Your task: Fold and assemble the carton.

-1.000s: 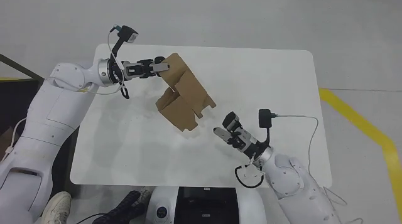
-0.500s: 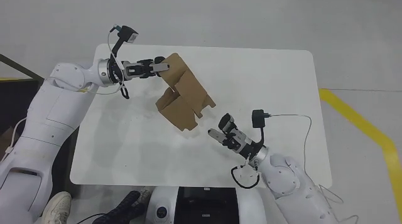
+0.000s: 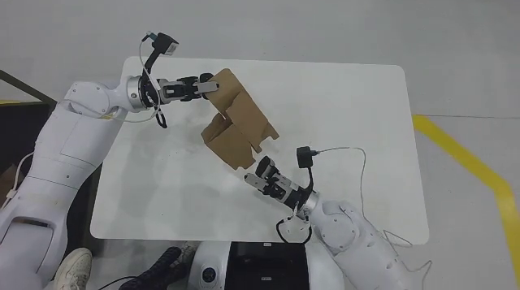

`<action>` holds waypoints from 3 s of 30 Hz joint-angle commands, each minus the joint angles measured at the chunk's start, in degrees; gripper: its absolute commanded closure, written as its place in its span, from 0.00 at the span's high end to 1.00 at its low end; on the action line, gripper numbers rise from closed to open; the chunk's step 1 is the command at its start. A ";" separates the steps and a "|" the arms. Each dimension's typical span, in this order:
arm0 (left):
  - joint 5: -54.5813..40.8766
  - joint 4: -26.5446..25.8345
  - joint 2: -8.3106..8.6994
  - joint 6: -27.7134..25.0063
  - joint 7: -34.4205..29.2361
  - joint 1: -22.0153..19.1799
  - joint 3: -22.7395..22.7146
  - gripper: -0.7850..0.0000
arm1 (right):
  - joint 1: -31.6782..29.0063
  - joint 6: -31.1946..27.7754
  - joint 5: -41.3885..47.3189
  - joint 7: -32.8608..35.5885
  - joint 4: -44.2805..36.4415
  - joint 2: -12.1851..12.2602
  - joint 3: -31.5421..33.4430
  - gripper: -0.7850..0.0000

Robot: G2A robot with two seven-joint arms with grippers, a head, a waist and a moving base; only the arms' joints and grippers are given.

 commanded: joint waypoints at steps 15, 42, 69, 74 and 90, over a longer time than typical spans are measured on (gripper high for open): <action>0.00 0.00 0.00 0.00 0.00 0.00 0.00 0.00 | 2.55 -7.35 9.57 2.58 3.62 -1.18 -2.84 1.00; 0.00 0.00 0.00 0.00 0.00 0.00 0.00 0.00 | -1.84 -18.60 23.98 12.98 0.23 1.06 0.35 1.00; 0.00 0.00 0.00 0.00 0.00 0.00 0.00 0.00 | 3.58 -18.07 30.80 13.83 3.89 -0.29 -4.41 1.00; 0.00 0.00 0.00 0.00 0.00 0.00 0.00 0.00 | 4.84 -17.33 30.28 12.99 5.47 -0.97 -5.61 1.00; 0.00 0.00 0.00 0.00 0.00 0.00 0.00 0.00 | 5.98 -14.56 24.58 7.50 8.50 -2.36 -5.84 0.09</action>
